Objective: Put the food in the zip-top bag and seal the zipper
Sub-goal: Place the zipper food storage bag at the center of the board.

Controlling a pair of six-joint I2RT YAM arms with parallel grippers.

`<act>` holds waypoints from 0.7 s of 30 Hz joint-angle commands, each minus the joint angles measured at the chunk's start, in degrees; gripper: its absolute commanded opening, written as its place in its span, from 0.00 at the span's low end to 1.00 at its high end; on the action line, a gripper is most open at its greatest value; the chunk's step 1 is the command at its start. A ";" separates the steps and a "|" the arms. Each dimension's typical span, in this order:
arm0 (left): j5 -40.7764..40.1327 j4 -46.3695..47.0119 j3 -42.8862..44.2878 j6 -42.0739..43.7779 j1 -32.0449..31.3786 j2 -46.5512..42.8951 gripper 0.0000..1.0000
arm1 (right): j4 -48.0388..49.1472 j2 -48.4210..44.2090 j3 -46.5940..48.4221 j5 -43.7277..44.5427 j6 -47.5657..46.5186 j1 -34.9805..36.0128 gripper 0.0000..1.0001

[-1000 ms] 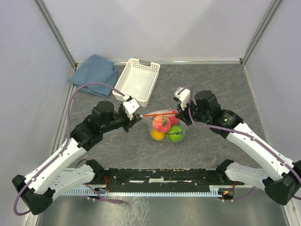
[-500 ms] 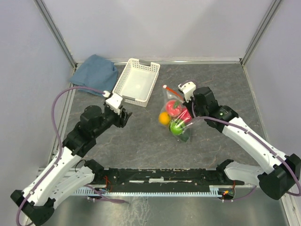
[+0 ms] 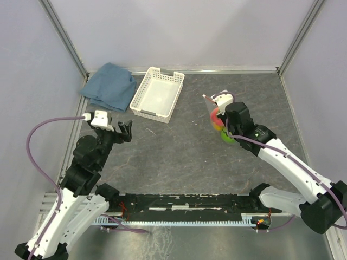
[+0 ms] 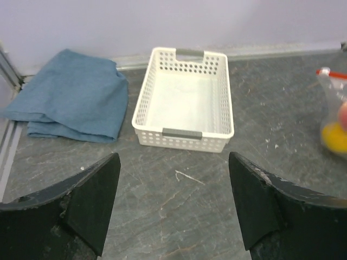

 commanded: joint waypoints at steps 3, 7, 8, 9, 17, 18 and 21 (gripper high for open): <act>-6.08 5.40 -3.02 -4.73 0.81 -6.49 0.93 | 4.34 2.51 -4.25 -13.09 7.20 0.07 0.05; -6.95 7.06 -5.30 -5.48 0.92 -11.32 0.94 | 6.69 2.66 -8.49 -20.42 12.11 0.50 0.11; -7.37 7.08 -5.46 -5.74 0.94 -12.41 0.94 | 7.15 2.45 -9.37 -21.83 13.28 0.62 0.14; -7.78 7.23 -5.63 -5.94 0.93 -13.41 0.94 | 7.55 2.17 -10.32 -23.57 14.43 0.69 0.17; -13.18 9.35 -8.88 -8.00 0.97 -23.04 1.00 | 7.66 -3.42 -10.95 -29.74 17.77 0.73 0.50; -13.90 9.53 -9.23 -8.51 1.00 -24.27 1.00 | 7.43 -4.65 -10.78 -29.79 17.83 0.81 0.54; -12.84 7.59 -8.30 -8.54 0.93 -26.33 0.99 | 5.39 -8.52 -9.84 -28.39 17.92 0.70 0.65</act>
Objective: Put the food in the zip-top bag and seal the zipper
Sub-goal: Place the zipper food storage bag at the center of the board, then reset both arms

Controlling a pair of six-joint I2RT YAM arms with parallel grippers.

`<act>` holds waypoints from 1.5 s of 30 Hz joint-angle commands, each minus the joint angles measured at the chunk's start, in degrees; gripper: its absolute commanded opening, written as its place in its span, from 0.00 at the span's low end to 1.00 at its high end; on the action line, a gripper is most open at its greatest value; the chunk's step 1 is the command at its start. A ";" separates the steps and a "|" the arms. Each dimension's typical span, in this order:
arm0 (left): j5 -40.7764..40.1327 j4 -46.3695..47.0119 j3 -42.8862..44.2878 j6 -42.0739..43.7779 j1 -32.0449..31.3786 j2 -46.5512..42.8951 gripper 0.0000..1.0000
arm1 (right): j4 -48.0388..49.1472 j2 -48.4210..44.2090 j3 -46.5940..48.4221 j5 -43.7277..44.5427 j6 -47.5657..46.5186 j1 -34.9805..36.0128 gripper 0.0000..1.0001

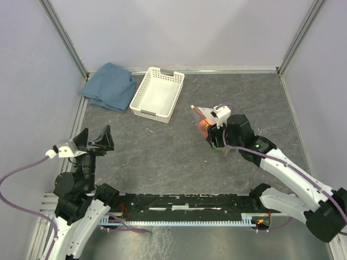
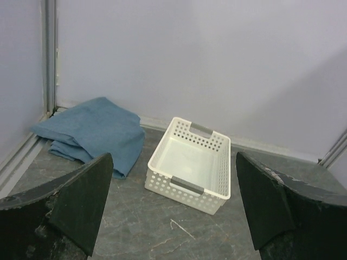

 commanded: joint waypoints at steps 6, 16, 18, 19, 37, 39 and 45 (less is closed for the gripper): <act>-0.27 -4.05 4.44 -4.20 0.31 -1.96 1.00 | -5.80 -15.77 2.51 9.10 0.66 0.11 1.00; 1.60 -3.72 4.11 -3.24 0.36 -3.42 0.99 | -8.43 -36.71 -6.55 33.23 4.14 0.19 0.99; 1.68 -3.72 4.16 -3.22 0.37 -3.51 1.00 | -6.82 -40.23 -9.70 37.89 6.77 0.13 0.99; 1.49 -3.78 3.99 -3.21 0.36 -3.51 0.99 | -5.96 -41.88 -11.11 39.86 7.83 0.17 0.99; 2.42 -2.82 2.54 -1.40 0.35 -3.29 0.99 | 2.63 -50.19 -20.87 43.90 6.21 0.18 0.99; 2.77 -2.27 2.07 -1.26 0.36 -3.64 1.00 | 2.28 -50.01 -20.66 43.85 6.16 0.18 0.99; 3.23 -2.25 2.11 -0.96 0.36 -3.43 1.00 | 2.13 -49.99 -20.52 43.55 6.07 0.18 0.99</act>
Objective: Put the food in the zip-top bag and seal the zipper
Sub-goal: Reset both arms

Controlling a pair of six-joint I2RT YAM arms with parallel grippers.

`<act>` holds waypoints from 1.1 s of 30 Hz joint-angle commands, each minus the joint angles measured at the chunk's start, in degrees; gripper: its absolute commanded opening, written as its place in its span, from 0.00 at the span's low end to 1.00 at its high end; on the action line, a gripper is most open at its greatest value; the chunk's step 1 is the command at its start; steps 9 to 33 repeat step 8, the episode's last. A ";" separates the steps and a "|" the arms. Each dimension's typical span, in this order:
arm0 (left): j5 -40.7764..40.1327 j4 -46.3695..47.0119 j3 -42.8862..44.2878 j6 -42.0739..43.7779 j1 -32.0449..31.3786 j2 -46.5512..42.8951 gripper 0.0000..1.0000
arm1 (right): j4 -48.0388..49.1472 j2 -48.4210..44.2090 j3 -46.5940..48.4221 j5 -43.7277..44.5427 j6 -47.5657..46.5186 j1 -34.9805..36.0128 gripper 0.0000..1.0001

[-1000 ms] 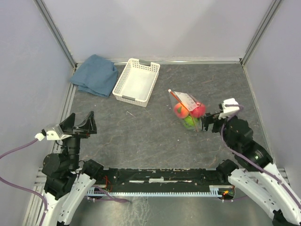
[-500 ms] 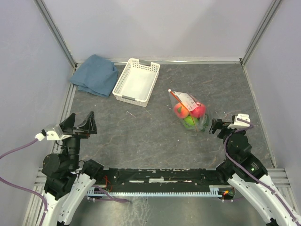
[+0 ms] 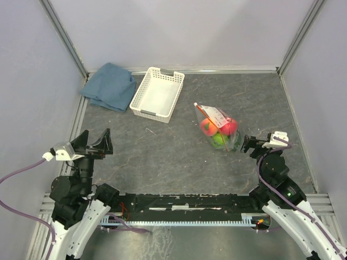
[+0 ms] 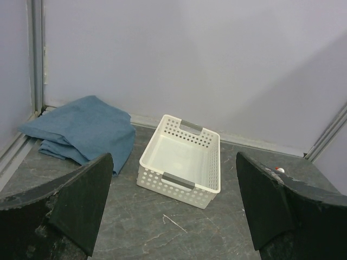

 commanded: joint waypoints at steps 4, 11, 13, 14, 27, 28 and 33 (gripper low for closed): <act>1.60 1.68 0.47 0.53 0.34 0.25 1.00 | 2.08 -0.65 0.64 1.01 -0.75 0.13 0.99; 3.02 1.67 0.42 0.48 0.36 0.14 1.00 | 1.95 -0.94 0.58 1.07 -0.77 0.17 0.99; 3.02 1.67 0.42 0.48 0.36 0.14 1.00 | 1.95 -0.94 0.58 1.07 -0.77 0.17 0.99; 3.02 1.67 0.42 0.48 0.36 0.14 1.00 | 1.95 -0.94 0.58 1.07 -0.77 0.17 0.99; 3.02 1.67 0.42 0.48 0.36 0.14 1.00 | 1.95 -0.94 0.58 1.07 -0.77 0.17 0.99; 3.02 1.67 0.42 0.48 0.36 0.14 1.00 | 1.95 -0.94 0.58 1.07 -0.77 0.17 0.99; 3.02 1.67 0.42 0.48 0.36 0.14 1.00 | 1.95 -0.94 0.58 1.07 -0.77 0.17 0.99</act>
